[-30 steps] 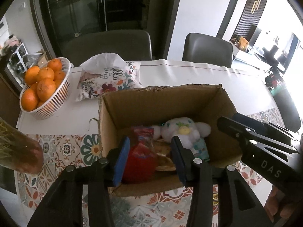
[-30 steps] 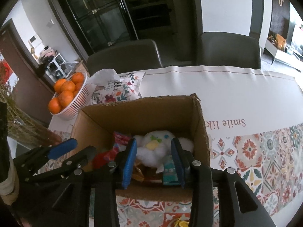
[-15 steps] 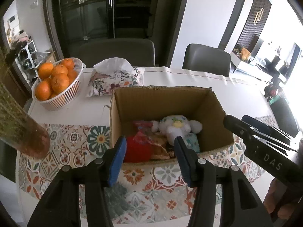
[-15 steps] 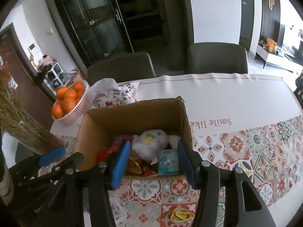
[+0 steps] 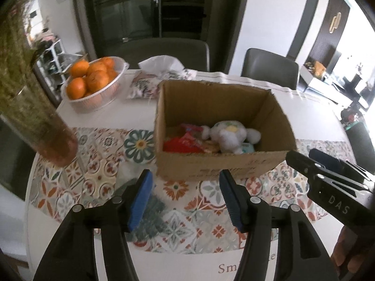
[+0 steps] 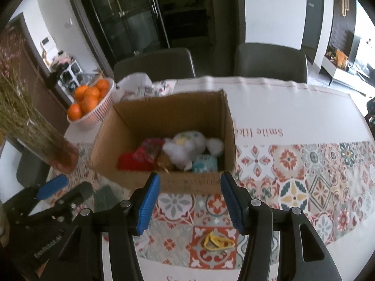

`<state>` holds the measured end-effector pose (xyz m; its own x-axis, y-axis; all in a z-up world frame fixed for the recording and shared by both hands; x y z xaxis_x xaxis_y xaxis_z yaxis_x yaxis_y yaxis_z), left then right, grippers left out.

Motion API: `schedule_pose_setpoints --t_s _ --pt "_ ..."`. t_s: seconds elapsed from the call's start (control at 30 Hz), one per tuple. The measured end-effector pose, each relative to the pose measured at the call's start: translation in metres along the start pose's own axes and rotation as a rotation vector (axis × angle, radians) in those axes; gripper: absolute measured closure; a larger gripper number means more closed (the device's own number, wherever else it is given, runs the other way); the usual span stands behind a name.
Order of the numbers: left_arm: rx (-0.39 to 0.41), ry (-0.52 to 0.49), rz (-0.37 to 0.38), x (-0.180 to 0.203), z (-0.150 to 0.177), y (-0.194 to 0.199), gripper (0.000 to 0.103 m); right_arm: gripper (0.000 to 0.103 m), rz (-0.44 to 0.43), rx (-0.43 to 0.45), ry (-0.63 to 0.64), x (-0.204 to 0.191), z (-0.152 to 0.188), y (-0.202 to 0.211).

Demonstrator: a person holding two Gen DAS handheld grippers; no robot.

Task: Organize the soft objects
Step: 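Withdraw both tools and move the left tool to the green glove while the right tool approaches the hair tie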

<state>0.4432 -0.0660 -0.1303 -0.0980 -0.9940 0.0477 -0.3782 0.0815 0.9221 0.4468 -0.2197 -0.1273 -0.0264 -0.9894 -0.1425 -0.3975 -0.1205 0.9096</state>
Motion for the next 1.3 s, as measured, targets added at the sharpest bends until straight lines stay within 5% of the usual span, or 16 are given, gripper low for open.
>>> schedule_pose_setpoints --t_s 0.33,0.57,1.0,1.3 --pt "-0.038 0.088 -0.116 -0.033 0.026 -0.012 0.031 0.042 0.069 -0.155 -0.007 0.008 0.037 -0.025" --pt "-0.021 0.135 -0.180 -0.051 0.043 -0.023 0.024 0.032 0.090 -0.110 -0.159 0.021 0.059 -0.030" --pt "0.043 0.150 -0.118 -0.062 0.086 -0.055 0.011 0.014 0.163 0.044 -0.384 0.041 0.117 -0.039" --pt "-0.027 0.126 -0.097 -0.070 0.099 -0.094 0.010 0.013 0.188 -0.022 -0.421 0.037 0.147 -0.076"
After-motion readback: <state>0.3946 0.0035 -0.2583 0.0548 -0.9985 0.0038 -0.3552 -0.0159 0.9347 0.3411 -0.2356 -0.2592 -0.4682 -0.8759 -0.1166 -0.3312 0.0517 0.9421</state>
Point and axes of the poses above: each gripper's, at about its wrist camera, not at the fingertips, and y roughly against the way its jaws point, x to its right, z to its underside, the point moved 10 cm from there along -y, roughly the way its jaws point, and after that the axes turned 10 degrees about -x, right-handed, at the moved point
